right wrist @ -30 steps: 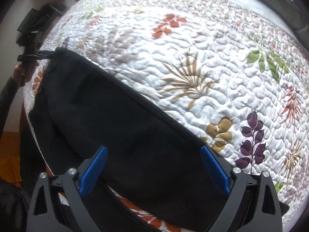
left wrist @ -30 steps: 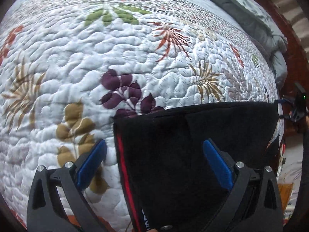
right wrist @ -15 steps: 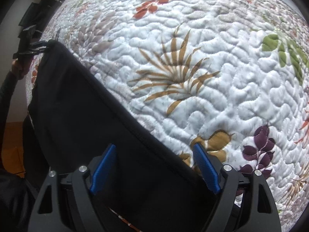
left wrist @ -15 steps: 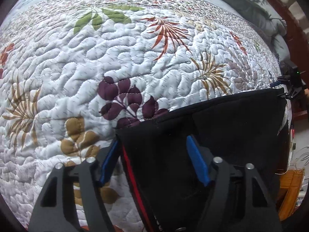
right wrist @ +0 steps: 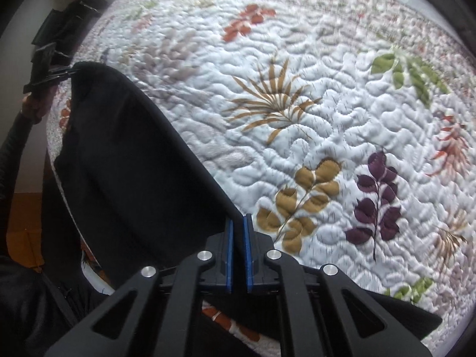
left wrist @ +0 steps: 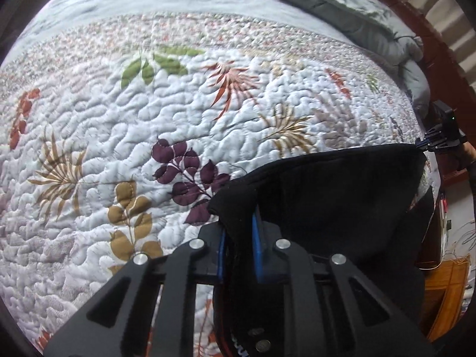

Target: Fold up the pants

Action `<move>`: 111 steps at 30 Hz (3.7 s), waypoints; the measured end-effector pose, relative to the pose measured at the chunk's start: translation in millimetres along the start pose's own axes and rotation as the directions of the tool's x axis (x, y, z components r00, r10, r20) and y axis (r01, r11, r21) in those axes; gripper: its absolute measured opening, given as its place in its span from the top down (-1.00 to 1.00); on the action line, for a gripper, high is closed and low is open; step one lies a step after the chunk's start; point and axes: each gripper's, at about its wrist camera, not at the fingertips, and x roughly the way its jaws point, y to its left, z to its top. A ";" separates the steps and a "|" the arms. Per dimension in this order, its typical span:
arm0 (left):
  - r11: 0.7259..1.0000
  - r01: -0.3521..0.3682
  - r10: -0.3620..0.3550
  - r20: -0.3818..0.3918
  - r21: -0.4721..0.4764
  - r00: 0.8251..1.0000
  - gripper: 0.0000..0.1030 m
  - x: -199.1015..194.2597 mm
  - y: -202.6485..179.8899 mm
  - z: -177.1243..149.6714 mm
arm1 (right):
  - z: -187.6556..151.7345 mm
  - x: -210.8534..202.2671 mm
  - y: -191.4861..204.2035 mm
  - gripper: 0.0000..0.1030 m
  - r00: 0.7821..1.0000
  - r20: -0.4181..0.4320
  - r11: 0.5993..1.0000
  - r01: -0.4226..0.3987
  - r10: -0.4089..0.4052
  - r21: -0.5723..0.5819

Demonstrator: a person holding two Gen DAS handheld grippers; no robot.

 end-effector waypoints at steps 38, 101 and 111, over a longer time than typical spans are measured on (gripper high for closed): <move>0.979 0.007 -0.049 0.208 0.202 0.977 0.75 -103.6 -81.3 -243.6 | -247.9 0.8 204.0 0.89 0.825 0.377 0.906 0.402 -0.422 0.133; 0.916 -0.263 0.181 0.274 0.302 0.945 -0.88 95.4 -289.6 -257.1 | -86.7 9.6 -62.6 -0.11 0.809 -0.071 0.490 0.420 -0.583 0.764; 0.923 -0.237 0.157 0.267 0.304 0.951 -0.93 96.3 -289.0 -254.7 | -90.1 22.1 -86.3 0.71 0.799 -0.188 0.399 0.471 -0.571 0.787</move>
